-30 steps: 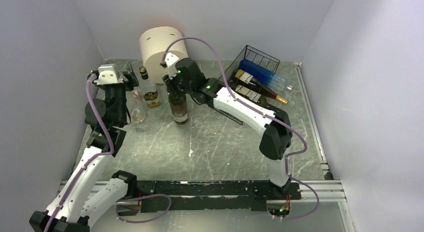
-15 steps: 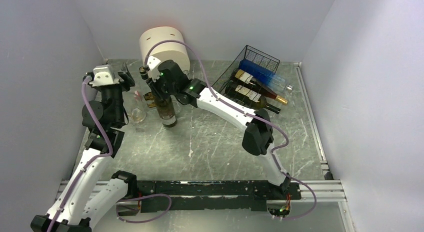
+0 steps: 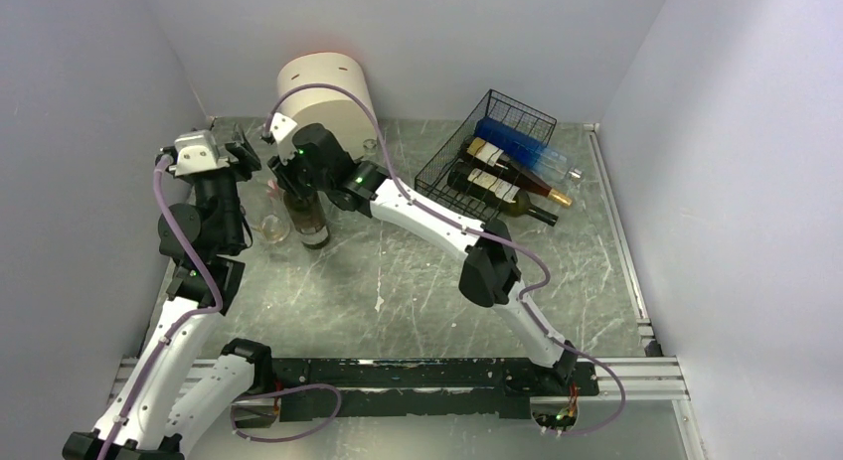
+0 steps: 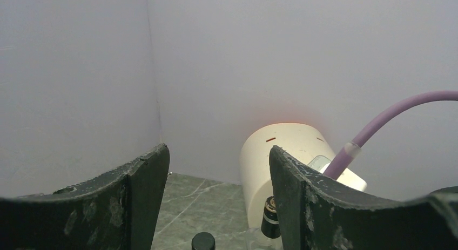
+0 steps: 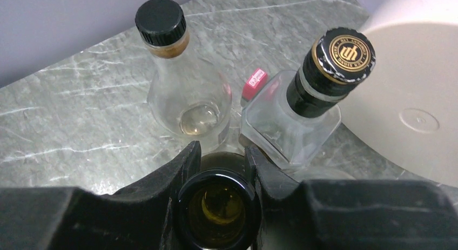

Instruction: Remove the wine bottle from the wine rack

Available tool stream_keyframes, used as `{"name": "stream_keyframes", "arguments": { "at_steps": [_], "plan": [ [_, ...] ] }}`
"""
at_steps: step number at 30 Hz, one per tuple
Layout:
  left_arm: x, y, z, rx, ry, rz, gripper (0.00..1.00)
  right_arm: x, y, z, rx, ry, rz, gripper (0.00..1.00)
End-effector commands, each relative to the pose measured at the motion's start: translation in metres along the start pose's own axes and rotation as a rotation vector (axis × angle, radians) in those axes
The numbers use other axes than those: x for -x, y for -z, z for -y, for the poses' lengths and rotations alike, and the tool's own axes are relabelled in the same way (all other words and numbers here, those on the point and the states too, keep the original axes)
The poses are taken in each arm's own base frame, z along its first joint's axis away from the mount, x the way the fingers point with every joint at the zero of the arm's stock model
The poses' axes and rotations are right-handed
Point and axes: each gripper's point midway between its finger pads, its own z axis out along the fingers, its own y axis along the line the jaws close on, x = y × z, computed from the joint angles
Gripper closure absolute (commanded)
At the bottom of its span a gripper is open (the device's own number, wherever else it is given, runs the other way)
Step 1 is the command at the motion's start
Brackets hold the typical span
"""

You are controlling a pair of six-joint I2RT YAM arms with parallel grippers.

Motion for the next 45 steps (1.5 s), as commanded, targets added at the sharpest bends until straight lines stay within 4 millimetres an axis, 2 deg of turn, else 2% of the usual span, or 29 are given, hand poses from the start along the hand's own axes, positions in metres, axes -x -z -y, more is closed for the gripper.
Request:
{"name": "stream_keyframes", "arguments": {
  "at_steps": [1, 7, 11, 18, 20, 23, 28, 35, 38, 43, 45],
  "plan": [
    [0.01, 0.001, -0.01, 0.041, 0.017, 0.039, 0.28, 0.045, 0.0, -0.003, -0.001, 0.004, 0.143, 1.0],
    [0.007, 0.0, -0.008, 0.029, 0.014, 0.034, 0.29, 0.033, -0.009, -0.008, -0.009, 0.018, 0.125, 1.0],
    [0.002, -0.003, -0.007, 0.033, -0.002, 0.016, 0.28, 0.031, -0.008, -0.008, -0.012, 0.009, 0.128, 0.77],
    [0.006, -0.001, -0.008, 0.028, -0.001, 0.029, 0.28, 0.053, 0.008, -0.007, -0.012, 0.004, 0.158, 0.42],
    [0.005, -0.002, -0.007, 0.027, -0.001, 0.026, 0.28, 0.059, 0.016, -0.007, -0.012, -0.002, 0.165, 0.34],
    [0.003, -0.002, -0.005, 0.02, -0.001, 0.02, 0.28, 0.068, 0.031, -0.007, -0.015, -0.006, 0.17, 0.26],
    [0.005, -0.002, -0.005, 0.018, 0.0, 0.023, 0.28, 0.088, 0.075, 0.0, -0.045, 0.0, 0.193, 0.2],
    [0.004, -0.003, -0.001, -0.001, 0.006, 0.016, 0.28, 0.081, 0.157, 0.016, -0.126, 0.05, 0.18, 0.17],
    [0.003, -0.003, 0.001, -0.01, 0.009, 0.012, 0.28, 0.064, 0.193, 0.028, -0.195, 0.059, 0.156, 0.16],
    [-0.002, -0.006, 0.005, -0.028, 0.004, 0.001, 0.27, 0.006, 0.249, 0.07, -0.407, 0.058, 0.042, 0.12],
    [-0.004, -0.007, 0.006, -0.028, -0.001, -0.008, 0.27, -0.028, 0.267, 0.094, -0.489, 0.043, -0.039, 0.12]
  ]
}}
